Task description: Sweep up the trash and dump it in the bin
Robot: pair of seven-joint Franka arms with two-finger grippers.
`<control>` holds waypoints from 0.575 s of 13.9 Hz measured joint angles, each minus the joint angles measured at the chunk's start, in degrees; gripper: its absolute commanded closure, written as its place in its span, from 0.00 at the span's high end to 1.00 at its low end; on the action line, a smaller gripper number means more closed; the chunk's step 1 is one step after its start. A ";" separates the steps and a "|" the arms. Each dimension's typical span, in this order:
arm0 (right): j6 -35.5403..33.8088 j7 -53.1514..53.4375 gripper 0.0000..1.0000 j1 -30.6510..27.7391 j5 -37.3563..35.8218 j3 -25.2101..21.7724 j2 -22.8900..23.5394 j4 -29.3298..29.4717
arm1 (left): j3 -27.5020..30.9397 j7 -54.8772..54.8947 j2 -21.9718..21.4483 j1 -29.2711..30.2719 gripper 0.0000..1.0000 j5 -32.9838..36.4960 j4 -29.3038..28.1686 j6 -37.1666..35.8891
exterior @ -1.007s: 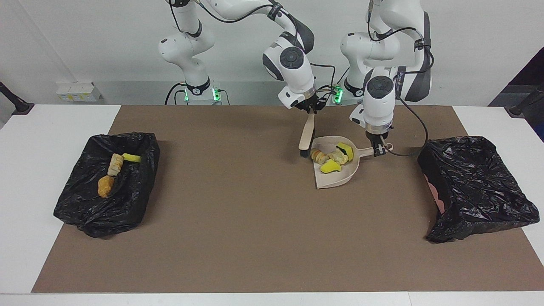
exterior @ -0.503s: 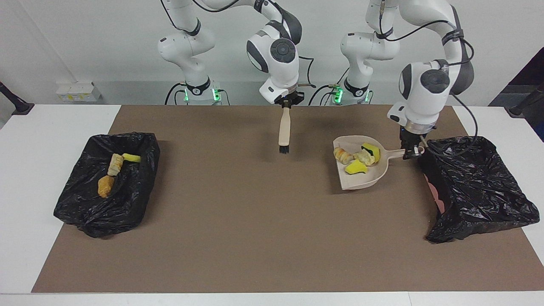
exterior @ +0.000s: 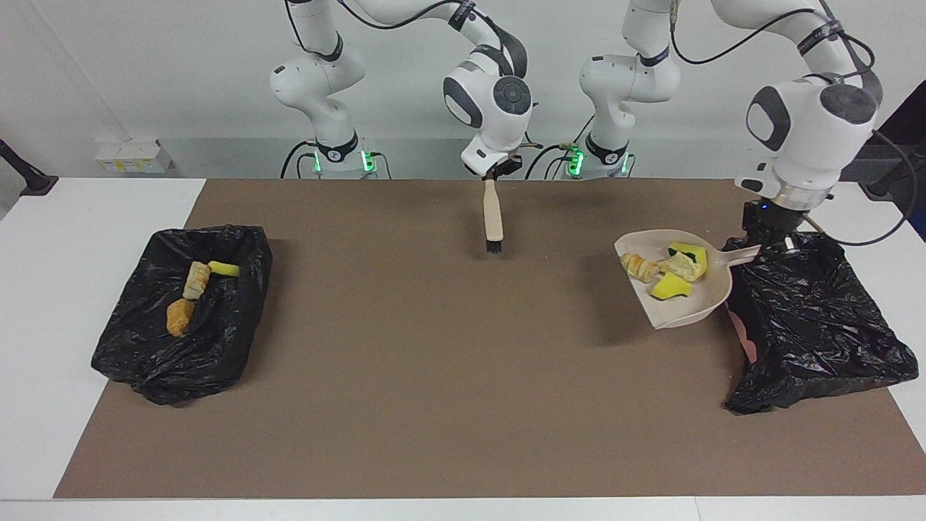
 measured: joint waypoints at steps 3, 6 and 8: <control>0.34 2.27 1.00 0.47 -0.83 -0.02 0.08 -0.44 | 7.05 2.30 2.71 0.10 0.00 -2.57 4.26 0.05; -2.34 2.34 1.00 0.19 -2.81 -0.38 0.09 2.96 | 9.72 7.33 6.05 2.89 0.00 -2.79 7.90 4.19; -6.27 2.34 1.00 -0.31 -3.95 -0.45 0.05 6.53 | 9.78 10.24 8.14 4.50 0.00 -1.51 10.34 5.86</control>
